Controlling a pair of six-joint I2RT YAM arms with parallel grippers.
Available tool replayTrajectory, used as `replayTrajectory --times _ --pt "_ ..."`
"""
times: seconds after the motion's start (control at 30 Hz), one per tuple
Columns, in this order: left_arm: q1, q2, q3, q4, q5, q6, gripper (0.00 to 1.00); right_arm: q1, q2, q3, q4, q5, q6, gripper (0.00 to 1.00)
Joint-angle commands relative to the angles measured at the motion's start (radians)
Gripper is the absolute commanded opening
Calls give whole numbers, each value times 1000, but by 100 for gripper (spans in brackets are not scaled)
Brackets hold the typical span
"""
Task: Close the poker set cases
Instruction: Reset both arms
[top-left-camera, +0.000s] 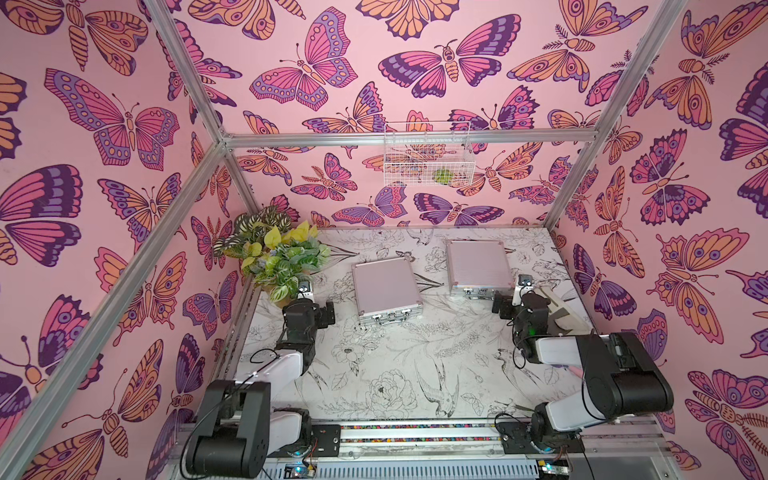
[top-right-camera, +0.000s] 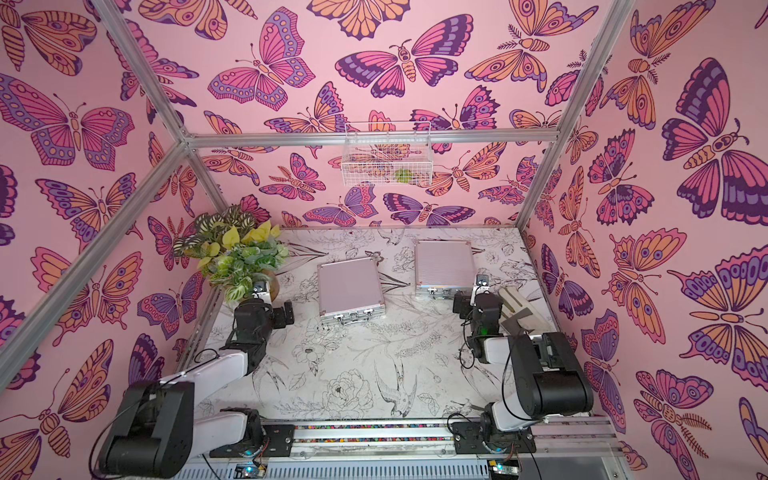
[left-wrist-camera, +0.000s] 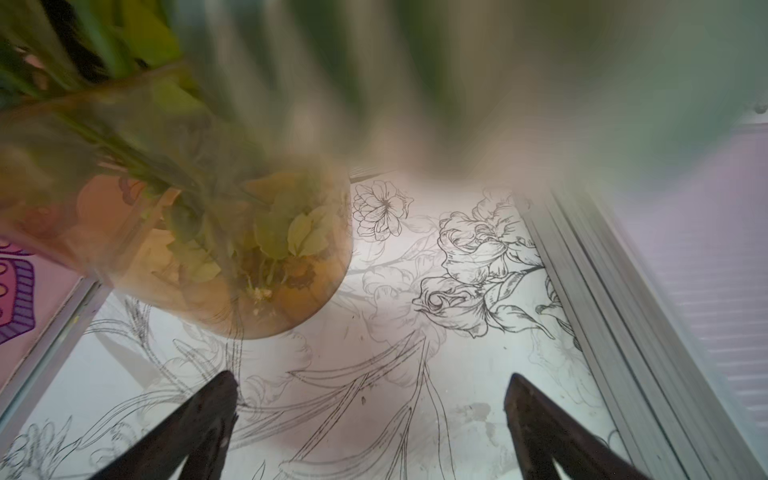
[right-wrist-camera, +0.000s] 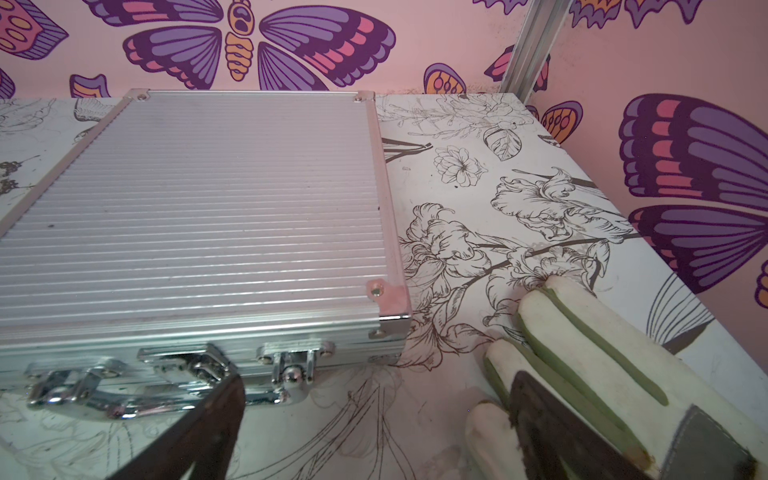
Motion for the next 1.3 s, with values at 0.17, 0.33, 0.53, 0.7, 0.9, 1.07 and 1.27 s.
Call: replayTrajectory --times 0.17,0.33,0.53,0.7,0.9,1.07,1.27 --pt "63 132 86 114 165 74 97 -9 -13 23 -6 10 -2 99" --pt "124 200 -2 351 215 24 99 -9 -13 23 -6 10 -2 99" --pt "123 210 5 340 230 35 100 -9 -12 23 -6 10 -1 99" --pt "122 223 -11 381 249 46 100 -9 -13 24 -6 10 -1 99" --pt "122 227 -14 393 249 47 100 -9 -12 23 -7 10 -1 99" --pt "122 228 -14 396 249 48 100 -9 -11 24 -6 10 -1 99" --pt "123 227 -14 396 249 47 100 -12 -11 30 -18 -1 -1 99"
